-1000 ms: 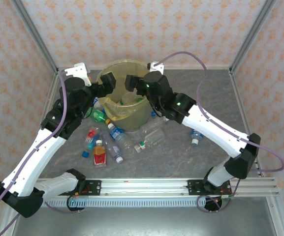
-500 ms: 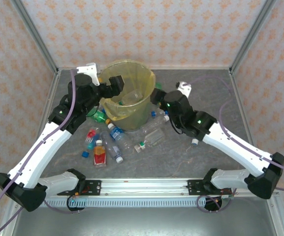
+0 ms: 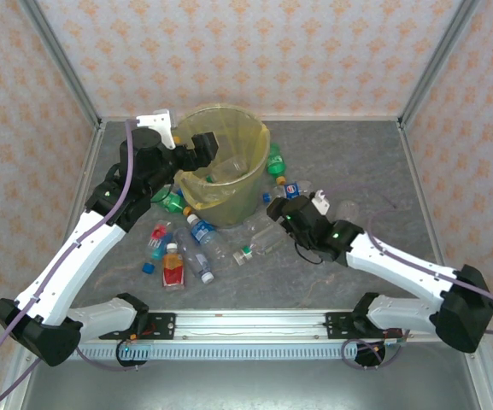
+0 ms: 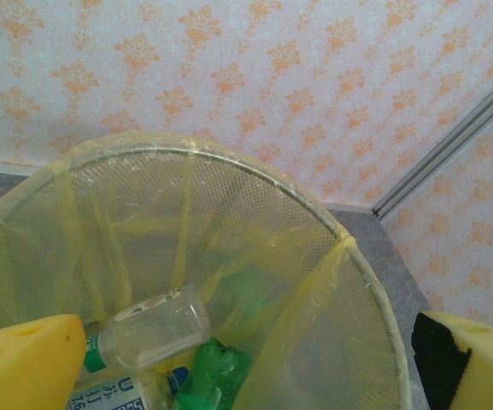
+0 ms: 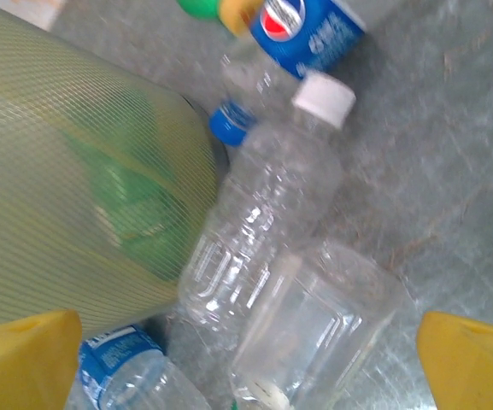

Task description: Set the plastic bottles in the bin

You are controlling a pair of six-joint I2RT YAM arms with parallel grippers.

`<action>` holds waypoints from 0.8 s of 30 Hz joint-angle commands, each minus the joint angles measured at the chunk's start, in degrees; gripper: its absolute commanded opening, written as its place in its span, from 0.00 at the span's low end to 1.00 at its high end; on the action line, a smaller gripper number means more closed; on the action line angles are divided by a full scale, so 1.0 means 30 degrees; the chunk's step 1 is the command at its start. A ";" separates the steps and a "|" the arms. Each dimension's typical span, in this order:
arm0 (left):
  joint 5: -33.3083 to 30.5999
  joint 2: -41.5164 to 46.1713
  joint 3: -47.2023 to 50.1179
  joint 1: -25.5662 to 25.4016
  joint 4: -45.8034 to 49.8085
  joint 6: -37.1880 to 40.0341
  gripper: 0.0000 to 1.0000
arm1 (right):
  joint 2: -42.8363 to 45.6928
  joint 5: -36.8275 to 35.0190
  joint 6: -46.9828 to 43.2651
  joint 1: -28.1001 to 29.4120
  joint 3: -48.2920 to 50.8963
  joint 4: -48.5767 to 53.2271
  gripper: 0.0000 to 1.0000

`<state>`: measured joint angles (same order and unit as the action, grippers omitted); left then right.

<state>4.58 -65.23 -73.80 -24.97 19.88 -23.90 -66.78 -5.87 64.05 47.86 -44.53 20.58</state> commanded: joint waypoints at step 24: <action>-0.0112 0.1236 -0.0010 0.0235 0.0460 0.0588 0.99 | -0.6719 0.2370 0.1342 0.1070 -0.0576 0.0949 1.00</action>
<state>4.64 -63.22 -73.78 -24.95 20.32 -23.46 -85.43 3.81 69.19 50.96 -45.32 16.10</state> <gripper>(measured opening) 0.991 0.999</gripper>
